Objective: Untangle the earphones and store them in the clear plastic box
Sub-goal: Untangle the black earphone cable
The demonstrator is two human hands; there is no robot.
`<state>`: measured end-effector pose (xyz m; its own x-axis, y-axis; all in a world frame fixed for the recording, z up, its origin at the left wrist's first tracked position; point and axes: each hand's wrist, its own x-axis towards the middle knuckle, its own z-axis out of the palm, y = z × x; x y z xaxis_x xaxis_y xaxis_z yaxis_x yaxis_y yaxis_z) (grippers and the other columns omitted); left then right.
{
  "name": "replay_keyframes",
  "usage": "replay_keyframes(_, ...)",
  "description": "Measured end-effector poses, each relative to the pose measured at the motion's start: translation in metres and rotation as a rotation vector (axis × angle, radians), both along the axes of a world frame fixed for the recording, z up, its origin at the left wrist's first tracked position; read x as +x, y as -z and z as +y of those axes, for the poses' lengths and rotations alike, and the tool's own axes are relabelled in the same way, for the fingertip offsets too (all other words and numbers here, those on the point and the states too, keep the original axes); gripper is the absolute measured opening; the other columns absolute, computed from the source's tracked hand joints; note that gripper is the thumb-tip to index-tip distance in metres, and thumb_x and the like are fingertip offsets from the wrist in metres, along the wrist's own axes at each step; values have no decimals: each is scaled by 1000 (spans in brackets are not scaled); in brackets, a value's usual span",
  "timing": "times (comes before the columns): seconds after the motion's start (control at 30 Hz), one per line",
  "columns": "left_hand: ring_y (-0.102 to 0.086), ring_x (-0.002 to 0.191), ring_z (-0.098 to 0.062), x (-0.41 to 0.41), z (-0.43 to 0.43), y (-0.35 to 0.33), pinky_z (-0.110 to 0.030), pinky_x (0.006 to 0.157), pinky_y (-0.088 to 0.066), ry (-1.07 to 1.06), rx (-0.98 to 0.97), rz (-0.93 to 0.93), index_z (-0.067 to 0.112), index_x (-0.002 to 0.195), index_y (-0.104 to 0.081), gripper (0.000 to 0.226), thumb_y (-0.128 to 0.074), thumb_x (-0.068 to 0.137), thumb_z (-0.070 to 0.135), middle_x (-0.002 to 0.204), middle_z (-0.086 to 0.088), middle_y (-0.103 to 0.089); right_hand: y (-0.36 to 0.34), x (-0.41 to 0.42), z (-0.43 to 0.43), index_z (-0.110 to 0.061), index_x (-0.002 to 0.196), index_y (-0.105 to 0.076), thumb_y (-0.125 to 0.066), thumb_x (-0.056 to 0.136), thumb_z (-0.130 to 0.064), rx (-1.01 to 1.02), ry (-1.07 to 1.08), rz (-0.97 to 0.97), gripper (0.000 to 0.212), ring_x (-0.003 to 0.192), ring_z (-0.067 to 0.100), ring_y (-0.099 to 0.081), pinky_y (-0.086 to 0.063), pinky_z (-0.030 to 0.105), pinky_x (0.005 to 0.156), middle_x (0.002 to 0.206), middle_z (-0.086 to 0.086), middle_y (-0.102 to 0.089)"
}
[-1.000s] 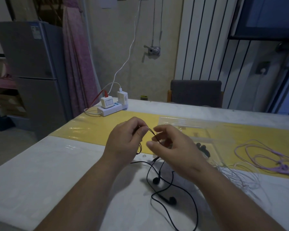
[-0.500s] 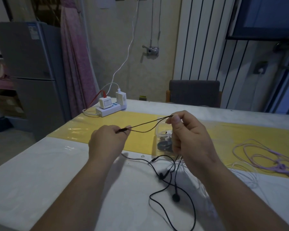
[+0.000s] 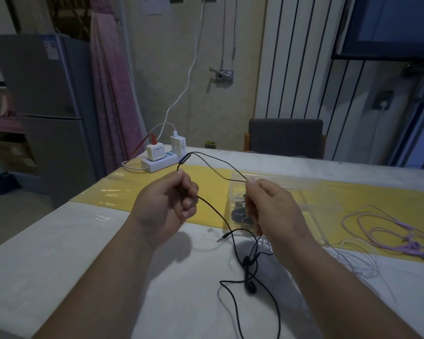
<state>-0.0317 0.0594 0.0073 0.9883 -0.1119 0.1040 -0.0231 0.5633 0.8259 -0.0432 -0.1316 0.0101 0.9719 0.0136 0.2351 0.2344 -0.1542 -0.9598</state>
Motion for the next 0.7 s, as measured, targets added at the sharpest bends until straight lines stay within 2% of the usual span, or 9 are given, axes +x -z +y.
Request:
replay_keyframes(0.07, -35, 47, -13, -1, -1, -1, -20, 39, -28, 12, -34, -29, 12, 70, -46, 27, -41, 94, 23, 63, -5, -48, 5, 3, 3, -16, 69, -58, -48, 99, -40, -36, -25, 33, 39, 66, 23, -64, -56, 38, 62, 74, 3, -67)
replay_keyframes(0.1, -34, 47, -12, -1, -1, -1, -20, 39, -27, 19, -52, -34, 12, 69, -47, 26, -43, 92, 24, 63, -5, -48, 6, 4, 4, -19, 72, -61, -47, 99, -41, -61, -44, 50, 37, 77, 23, -68, -57, 43, 74, 84, -3, -72)
replay_keyframes(0.13, -34, 46, -11, -1, -1, -2, -19, 38, -27, 23, -68, -38, 13, 69, -47, 25, -44, 91, 26, 63, -4, -47, 8, 4, 5, -20, 76, -62, -46, 99, -40, -81, -73, 65, 35, 81, 17, -68, -54, 41, 76, 92, -9, -74)
replay_keyframes(0.2, -34, 45, -11, -1, 1, -2, -19, 37, -27, 13, -94, -41, 13, 69, -47, 26, -45, 90, 27, 62, -4, -46, 6, 0, 8, -19, 77, -58, -44, 101, -38, -124, -133, 88, 33, 67, -3, -59, -41, 27, 65, 99, -11, -75)
replay_keyframes(0.23, -34, 45, -11, -1, 1, -2, -18, 37, -27, 3, -103, -45, 13, 69, -47, 27, -45, 91, 27, 63, -4, -46, 5, -3, 10, -19, 76, -54, -43, 101, -38, -152, -166, 100, 33, 58, -7, -54, -34, 24, 61, 98, -9, -75)
replay_keyframes(0.33, -32, 45, -10, 1, 2, -1, -18, 37, -26, -20, -119, -47, 14, 70, -46, 29, -43, 94, 29, 62, -3, -45, 4, -8, 10, -18, 76, -47, -41, 102, -39, -231, -267, 121, 33, 43, -1, -43, -27, 23, 55, 87, -2, -77)
replay_keyframes(0.47, -26, 43, -9, 9, 6, 2, -20, 38, -18, -212, -93, -29, 16, 73, -47, 29, -43, 98, 31, 57, 1, -39, -1, -7, 3, -12, 81, -57, -53, 96, -40, -254, -341, 204, 32, 48, 12, -28, -26, 21, 42, 70, 4, -73)
replay_keyframes(0.6, -27, 49, -11, 14, 10, 9, -24, 43, -19, -692, 248, 82, 17, 84, -60, 29, -43, 102, 32, 59, 2, -38, -4, -6, -8, -12, 82, -72, -59, 94, -30, -374, -486, 309, 25, 45, 10, -33, -24, 22, 41, 66, 3, -69)
replay_keyframes(0.7, -41, 58, -11, 12, 5, 9, -24, 50, -32, -893, 550, 101, 21, 103, -61, 13, -54, 96, 29, 73, 3, -48, -5, -6, -7, -16, 78, -71, -55, 97, -27, -287, -498, 246, 26, 46, 9, -33, -22, 23, 43, 65, 0, -67)
